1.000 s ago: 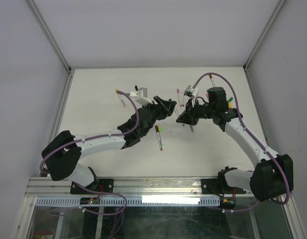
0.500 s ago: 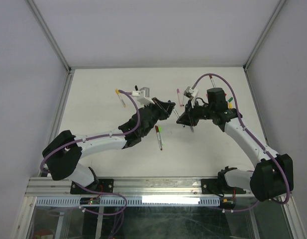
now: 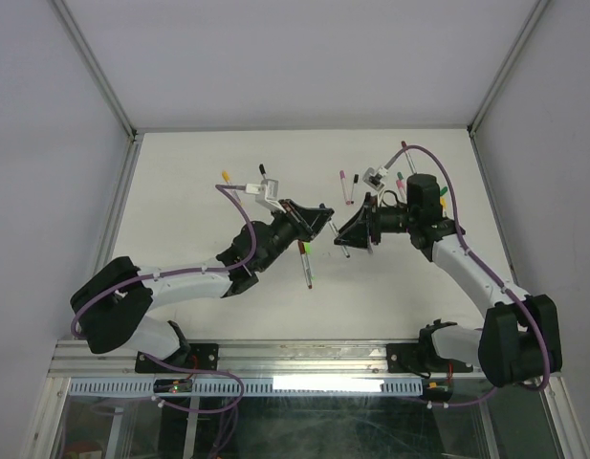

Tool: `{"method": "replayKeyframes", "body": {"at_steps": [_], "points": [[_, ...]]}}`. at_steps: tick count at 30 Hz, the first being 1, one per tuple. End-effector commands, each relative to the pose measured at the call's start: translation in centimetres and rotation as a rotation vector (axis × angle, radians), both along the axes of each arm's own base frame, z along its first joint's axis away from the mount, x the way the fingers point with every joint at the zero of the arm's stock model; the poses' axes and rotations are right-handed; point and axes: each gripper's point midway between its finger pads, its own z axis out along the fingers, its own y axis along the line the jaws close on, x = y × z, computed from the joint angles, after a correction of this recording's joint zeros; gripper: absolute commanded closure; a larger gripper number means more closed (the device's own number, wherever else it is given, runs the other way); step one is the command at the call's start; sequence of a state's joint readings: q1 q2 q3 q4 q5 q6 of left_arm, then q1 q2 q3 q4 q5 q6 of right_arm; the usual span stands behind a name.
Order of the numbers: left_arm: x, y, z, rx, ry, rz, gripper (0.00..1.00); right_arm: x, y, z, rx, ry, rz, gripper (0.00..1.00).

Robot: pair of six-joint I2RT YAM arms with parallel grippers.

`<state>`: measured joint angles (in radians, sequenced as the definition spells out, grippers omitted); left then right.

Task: Open the pen caps
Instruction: Open the pen cap from the pen.

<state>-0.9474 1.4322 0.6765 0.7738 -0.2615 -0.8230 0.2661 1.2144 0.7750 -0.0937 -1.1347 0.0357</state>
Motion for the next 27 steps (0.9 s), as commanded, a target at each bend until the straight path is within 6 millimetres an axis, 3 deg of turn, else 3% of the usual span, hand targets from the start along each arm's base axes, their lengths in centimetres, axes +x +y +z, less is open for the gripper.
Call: {"method": "replayKeyframes", "body": {"at_steps": [1, 7, 14, 18, 23, 27], "points": [[-1.1, 0.2, 5.2, -0.125, -0.143, -0.058, 1.0, -0.2, 0.5, 2.5, 0.078, -0.053, 0.04, 0.53], [-1.0, 0.0, 5.1, -0.117, -0.168, -0.061, 1.0, -0.7, 1.0, 2.2, 0.08, -0.036, 0.062, 0.59], [0.5, 0.8, 6.0, -0.125, -0.283, -0.044, 1.0, -0.6, 1.6, 1.7, 0.069, 0.006, 0.079, 1.0], [3.2, 3.2, 7.5, -0.132, -0.358, 0.062, 1.0, -0.6, 1.8, 1.4, 0.065, 0.032, 0.081, 1.0], [8.4, 7.7, 11.4, -0.176, -0.434, 0.237, 1.0, -0.6, 2.3, 0.3, 0.053, 0.071, 0.089, 1.0], [10.8, 10.6, 14.2, -0.222, -0.451, 0.323, 1.0, -0.6, 2.6, -0.1, 0.045, 0.086, 0.093, 1.0]]}}
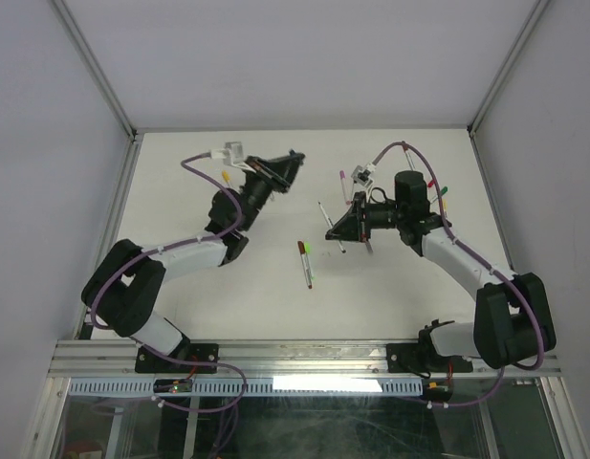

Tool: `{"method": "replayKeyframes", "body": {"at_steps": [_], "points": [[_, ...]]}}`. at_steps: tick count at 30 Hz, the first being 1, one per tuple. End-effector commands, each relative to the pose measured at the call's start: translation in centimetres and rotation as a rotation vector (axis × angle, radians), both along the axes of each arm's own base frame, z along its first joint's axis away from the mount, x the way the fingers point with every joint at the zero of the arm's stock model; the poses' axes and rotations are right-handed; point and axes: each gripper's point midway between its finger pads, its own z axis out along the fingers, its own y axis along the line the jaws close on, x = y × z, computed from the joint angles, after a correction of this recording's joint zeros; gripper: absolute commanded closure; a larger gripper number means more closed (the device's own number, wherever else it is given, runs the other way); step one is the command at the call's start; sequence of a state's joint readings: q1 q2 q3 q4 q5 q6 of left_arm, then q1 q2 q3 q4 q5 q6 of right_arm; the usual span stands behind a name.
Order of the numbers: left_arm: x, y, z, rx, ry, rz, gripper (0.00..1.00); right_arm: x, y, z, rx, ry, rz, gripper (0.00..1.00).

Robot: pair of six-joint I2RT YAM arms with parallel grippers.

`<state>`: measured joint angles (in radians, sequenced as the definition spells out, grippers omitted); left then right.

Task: Open the pen caps
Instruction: Open the pen cap from the pen.

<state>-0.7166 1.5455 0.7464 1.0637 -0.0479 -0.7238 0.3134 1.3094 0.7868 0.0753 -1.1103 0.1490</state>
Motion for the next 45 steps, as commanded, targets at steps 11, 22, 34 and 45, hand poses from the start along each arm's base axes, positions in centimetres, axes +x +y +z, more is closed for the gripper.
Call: {"method": "replayKeyframes", "body": {"at_steps": [11, 22, 34, 45], "points": [[1.8, 10.4, 5.9, -0.105, -0.052, 0.239, 1.0, -1.8, 0.1, 0.5, -0.034, -0.064, 0.076, 1.0], [-3.3, 14.9, -9.3, 0.222, 0.354, 0.313, 1.0, -1.9, 0.3, 0.0, -0.057, -0.077, 0.078, 1.0], [-2.8, 19.9, -19.2, 0.327, 0.671, 0.402, 1.0, -1.8, 0.7, -0.9, -0.082, -0.066, 0.08, 1.0], [-0.6, 23.6, -25.6, 0.465, 1.008, 0.58, 0.98, -1.5, 0.7, -1.3, -0.094, -0.057, 0.073, 1.0]]}}
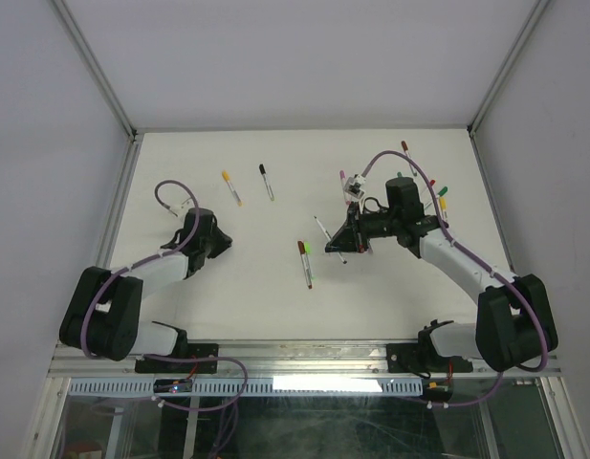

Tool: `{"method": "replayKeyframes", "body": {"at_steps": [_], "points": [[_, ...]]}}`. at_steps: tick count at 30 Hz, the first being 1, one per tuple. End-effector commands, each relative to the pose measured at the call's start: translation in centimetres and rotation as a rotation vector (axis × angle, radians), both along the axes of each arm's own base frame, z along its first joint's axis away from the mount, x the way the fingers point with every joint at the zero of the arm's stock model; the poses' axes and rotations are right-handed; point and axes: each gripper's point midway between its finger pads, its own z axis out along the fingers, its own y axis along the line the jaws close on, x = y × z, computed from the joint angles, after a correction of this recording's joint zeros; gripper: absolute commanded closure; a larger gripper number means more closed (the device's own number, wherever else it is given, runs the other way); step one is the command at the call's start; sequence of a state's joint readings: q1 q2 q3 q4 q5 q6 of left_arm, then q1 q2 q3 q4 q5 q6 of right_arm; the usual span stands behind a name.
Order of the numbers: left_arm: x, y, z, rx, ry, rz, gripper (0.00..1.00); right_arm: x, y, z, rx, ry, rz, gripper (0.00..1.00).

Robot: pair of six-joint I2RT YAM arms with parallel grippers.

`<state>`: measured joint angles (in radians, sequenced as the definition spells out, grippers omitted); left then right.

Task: Open the pen caps
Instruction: Open the pen cap from the pen, then place the pen cap at the center of the board.

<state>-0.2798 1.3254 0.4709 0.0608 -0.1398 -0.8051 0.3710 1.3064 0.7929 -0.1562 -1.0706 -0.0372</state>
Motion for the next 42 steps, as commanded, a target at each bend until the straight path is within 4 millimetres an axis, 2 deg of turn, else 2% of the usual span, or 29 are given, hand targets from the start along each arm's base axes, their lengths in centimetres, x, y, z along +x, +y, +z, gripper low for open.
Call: {"method": "replayKeyframes", "body": {"at_steps": [1, 6, 15, 21, 27, 33, 39, 42], "points": [[2.0, 1.0, 0.3, 0.052, 0.049, 0.07, 0.98, 1.1, 0.5, 1.6, 0.017, -0.079, 0.008, 1.0], [3.1, 1.6, -0.9, 0.11, 0.095, 0.097, 0.95, 1.2, 0.5, 1.6, 0.015, -0.079, 0.005, 1.0], [3.4, 2.5, -1.2, 0.163, 0.118, 0.118, 0.7, 1.1, 0.5, 1.5, 0.015, -0.071, 0.007, 1.0], [3.2, 2.5, -0.8, 0.162, 0.107, 0.118, 0.65, 1.1, 0.6, 1.4, 0.014, -0.066, 0.008, 0.99], [3.4, 1.8, 1.4, 0.125, 0.052, 0.087, 0.61, 1.0, 0.7, 1.3, 0.016, -0.06, 0.01, 0.99], [3.2, 0.8, 5.6, 0.062, -0.067, 0.026, 0.56, 0.8, 0.9, 1.4, 0.024, -0.05, 0.016, 0.99], [2.0, -1.3, 9.0, -0.034, -0.213, -0.094, 0.53, 0.3, 1.4, 1.3, 0.039, -0.034, 0.026, 0.98], [1.3, -2.1, 10.3, -0.074, -0.287, -0.149, 0.48, 0.2, 1.6, 1.1, 0.042, -0.027, 0.027, 0.98]]}}
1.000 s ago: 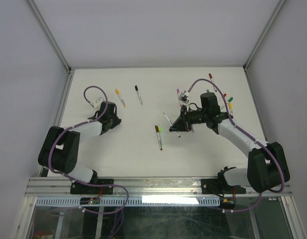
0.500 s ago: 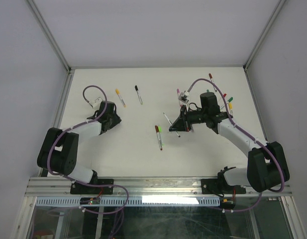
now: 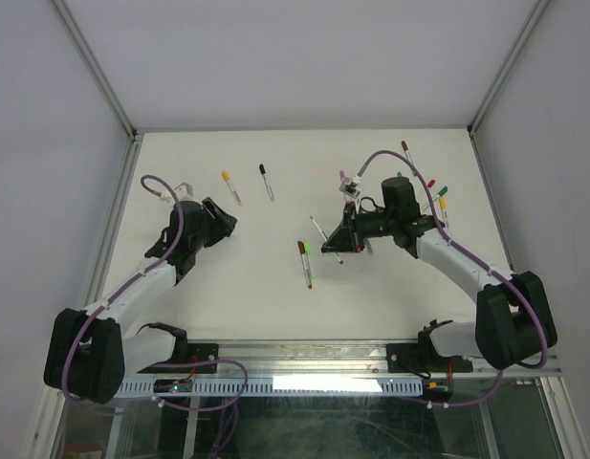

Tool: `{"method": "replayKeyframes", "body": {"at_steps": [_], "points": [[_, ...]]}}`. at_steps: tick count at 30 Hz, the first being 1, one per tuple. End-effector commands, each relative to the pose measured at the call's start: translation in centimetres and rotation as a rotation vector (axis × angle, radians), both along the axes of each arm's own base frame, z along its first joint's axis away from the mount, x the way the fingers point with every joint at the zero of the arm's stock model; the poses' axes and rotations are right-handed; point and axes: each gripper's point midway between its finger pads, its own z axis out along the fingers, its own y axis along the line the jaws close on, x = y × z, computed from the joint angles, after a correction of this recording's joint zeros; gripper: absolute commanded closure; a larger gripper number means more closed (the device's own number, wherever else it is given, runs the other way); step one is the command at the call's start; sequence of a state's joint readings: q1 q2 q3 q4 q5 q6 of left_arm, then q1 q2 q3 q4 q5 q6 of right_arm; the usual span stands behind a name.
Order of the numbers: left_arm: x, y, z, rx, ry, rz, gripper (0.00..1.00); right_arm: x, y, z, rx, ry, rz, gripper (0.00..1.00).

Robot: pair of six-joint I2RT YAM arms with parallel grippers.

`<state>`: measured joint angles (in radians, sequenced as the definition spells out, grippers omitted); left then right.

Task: Open the pen caps
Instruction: Place the pen cap at the center of the board, then place the pen at the center of the board.

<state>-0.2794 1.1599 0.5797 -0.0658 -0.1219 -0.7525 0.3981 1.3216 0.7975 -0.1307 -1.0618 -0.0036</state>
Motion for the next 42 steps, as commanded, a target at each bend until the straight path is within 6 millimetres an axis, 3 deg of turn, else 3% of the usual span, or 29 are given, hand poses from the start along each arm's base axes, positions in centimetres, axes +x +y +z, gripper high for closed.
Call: {"method": "replayKeyframes", "body": {"at_steps": [1, 10, 15, 25, 30, 35, 40, 42], "points": [[-0.4, -1.7, 3.4, -0.068, -0.164, -0.122, 0.46, 0.3, 0.9, 1.1, 0.041, -0.04, 0.018, 0.98], [-2.1, -2.8, 7.0, -0.156, -0.298, -0.185, 0.35, -0.4, 2.0, 0.3, 0.025, -0.026, 0.037, 0.97], [-2.8, -3.5, 9.3, -0.21, -0.365, -0.224, 0.22, -1.0, 3.0, -0.2, 0.01, -0.024, 0.054, 0.97], [-4.2, -3.0, 11.5, -0.213, -0.412, -0.223, 0.08, -2.5, 7.5, -2.1, -0.091, 0.01, 0.092, 0.96], [-4.9, -1.1, 14.5, -0.174, -0.435, -0.138, 0.08, -2.3, 10.9, -4.6, -0.229, 0.049, 0.065, 0.96], [-6.2, 2.5, 18.8, -0.052, -0.485, -0.007, 0.06, -0.7, 14.2, -7.1, -0.342, 0.066, -0.015, 0.96], [-7.8, 4.7, 19.6, 0.046, -0.496, 0.047, 0.05, 1.5, 16.5, -8.8, -0.474, 0.028, -0.176, 0.96], [-8.2, 5.5, 19.4, 0.087, -0.487, 0.069, 0.05, 1.2, 17.1, -9.6, -0.507, 0.046, -0.199, 0.96]]}}
